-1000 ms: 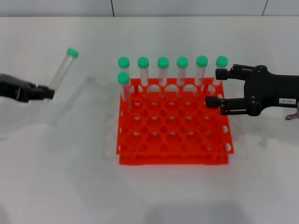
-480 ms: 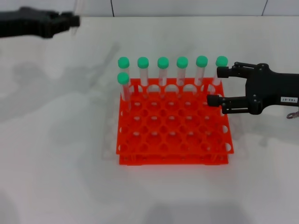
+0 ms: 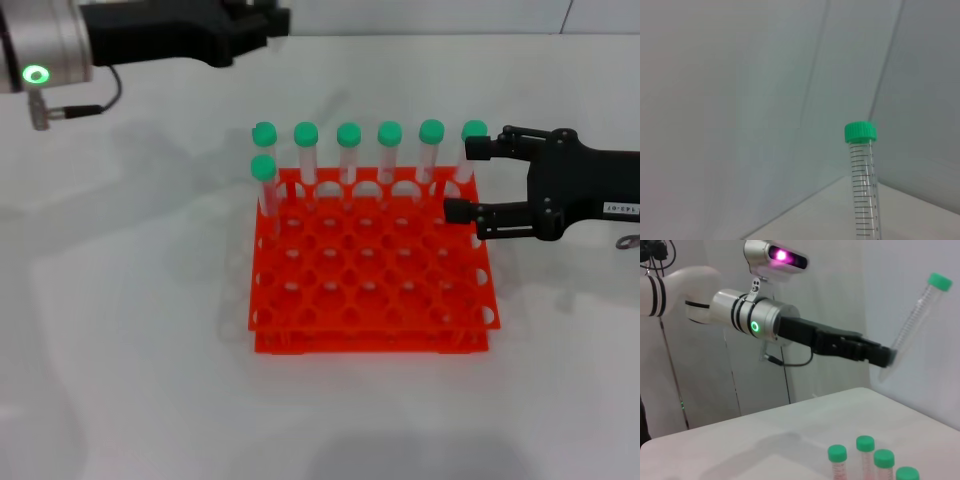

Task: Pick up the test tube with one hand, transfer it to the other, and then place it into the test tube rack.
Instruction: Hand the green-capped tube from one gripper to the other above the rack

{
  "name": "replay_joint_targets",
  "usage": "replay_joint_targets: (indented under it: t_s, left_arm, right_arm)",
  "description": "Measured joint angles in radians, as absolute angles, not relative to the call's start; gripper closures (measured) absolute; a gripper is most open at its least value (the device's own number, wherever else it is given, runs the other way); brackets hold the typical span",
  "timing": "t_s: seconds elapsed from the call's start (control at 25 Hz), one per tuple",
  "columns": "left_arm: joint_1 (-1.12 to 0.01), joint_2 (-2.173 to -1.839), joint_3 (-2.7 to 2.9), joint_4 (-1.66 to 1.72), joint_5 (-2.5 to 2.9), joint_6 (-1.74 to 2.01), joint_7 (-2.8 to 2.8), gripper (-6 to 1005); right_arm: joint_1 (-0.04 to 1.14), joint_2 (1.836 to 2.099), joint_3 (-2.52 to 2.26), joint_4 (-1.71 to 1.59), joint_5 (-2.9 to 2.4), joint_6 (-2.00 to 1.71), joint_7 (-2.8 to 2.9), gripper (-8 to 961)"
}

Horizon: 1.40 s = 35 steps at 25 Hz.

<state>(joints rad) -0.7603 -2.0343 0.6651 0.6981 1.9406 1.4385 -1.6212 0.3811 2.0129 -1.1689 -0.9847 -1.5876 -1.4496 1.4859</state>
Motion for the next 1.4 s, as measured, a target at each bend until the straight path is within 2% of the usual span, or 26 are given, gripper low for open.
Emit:
replay_joint_targets:
  t_s: [0.24, 0.88, 1.4]
  left_arm:
    - [-0.762, -2.054, 0.701, 0.658, 1.903, 1.444, -1.56, 820]
    - [-0.757, -2.071, 0.813, 0.625, 1.889, 1.453, -1.509, 820]
    - [-0.693, -2.066, 0.809, 0.62, 1.828, 1.507, -1.397, 819]
  right_arm:
    - [0.379, 2.009, -1.157, -0.993, -1.581, -1.451, 1.484, 98]
    - [0.352, 2.009, -1.087, -1.02, -1.58, -1.477, 1.47, 98]
    - [0.355, 2.01, -1.075, -1.045, -1.573, -1.485, 1.468, 99]
